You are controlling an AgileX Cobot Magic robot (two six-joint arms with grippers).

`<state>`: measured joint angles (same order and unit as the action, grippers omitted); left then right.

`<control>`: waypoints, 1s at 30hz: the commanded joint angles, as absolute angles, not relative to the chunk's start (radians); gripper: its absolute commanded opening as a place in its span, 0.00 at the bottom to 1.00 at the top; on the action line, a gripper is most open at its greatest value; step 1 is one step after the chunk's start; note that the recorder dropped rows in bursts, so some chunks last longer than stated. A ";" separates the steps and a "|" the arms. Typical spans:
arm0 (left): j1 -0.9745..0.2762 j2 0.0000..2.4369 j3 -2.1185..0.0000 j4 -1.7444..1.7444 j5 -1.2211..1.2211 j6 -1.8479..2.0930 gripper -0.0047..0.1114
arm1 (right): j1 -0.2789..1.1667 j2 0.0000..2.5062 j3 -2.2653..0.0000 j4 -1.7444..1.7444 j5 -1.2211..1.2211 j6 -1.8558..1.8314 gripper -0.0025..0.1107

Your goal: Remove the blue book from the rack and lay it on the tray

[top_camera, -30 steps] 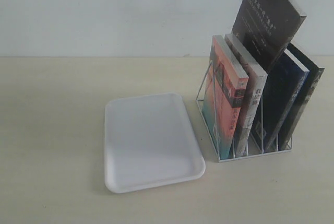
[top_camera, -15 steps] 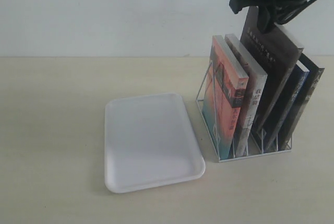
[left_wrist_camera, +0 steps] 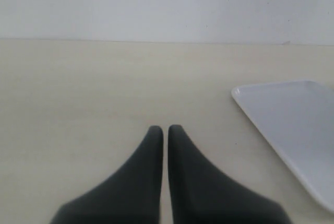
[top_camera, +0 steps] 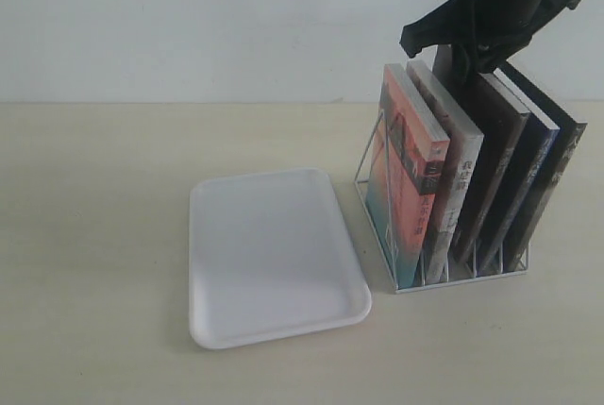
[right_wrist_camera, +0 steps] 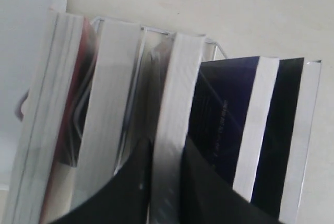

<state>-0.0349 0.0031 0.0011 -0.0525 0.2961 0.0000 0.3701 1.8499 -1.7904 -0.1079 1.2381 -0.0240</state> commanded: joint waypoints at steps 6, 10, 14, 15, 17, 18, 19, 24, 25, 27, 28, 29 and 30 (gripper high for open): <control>-0.033 0.000 0.000 -0.064 0.292 0.000 0.08 | 0.370 1.836 -1.803 -0.114 1.221 -0.024 0.02; -0.033 0.000 0.000 -0.064 0.292 0.000 0.08 | 0.370 1.835 -1.803 -0.114 1.221 -0.024 0.02; -0.033 0.000 0.000 -0.064 0.292 0.000 0.08 | 0.370 1.838 -1.803 -0.112 1.221 -0.024 0.02; -0.033 0.000 0.000 -0.064 0.292 0.000 0.08 | 0.370 1.838 -1.803 -0.112 1.221 -0.024 0.02; -0.033 0.000 0.000 -0.064 0.292 0.000 0.08 | 0.370 1.838 -1.803 -0.112 1.221 -0.024 0.02; -0.033 0.000 0.000 -0.064 0.292 0.000 0.08 | 0.370 1.838 -1.803 -0.112 1.221 -0.024 0.03; -0.033 0.000 0.000 -0.064 0.292 0.000 0.08 | 0.370 1.838 -1.803 -0.112 1.221 -0.024 0.04; -0.033 0.000 0.000 -0.064 0.292 0.000 0.08 | 0.370 1.838 -1.803 -0.112 1.221 -0.026 0.28; -0.033 0.000 0.000 -0.064 0.292 0.000 0.08 | 0.370 1.838 -1.803 -0.112 1.221 -0.024 0.34; -0.033 0.000 0.000 -0.064 0.292 0.000 0.08 | 0.370 1.838 -1.803 -0.112 1.221 -0.015 0.40; -0.033 0.000 0.000 -0.064 0.292 0.000 0.08 | 0.370 1.838 -1.803 -0.112 1.221 -0.012 0.40; -0.033 0.000 0.000 -0.064 0.292 0.000 0.08 | 0.370 1.838 -1.803 -0.112 1.221 -0.012 0.40; -0.033 0.000 0.000 -0.064 0.292 0.000 0.08 | 0.370 1.838 -1.803 -0.112 1.221 -0.009 0.40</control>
<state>-0.0349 0.0031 0.0011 -0.0525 0.2961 0.0000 0.3701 1.8525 -1.7943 -0.1063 1.2266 -0.0156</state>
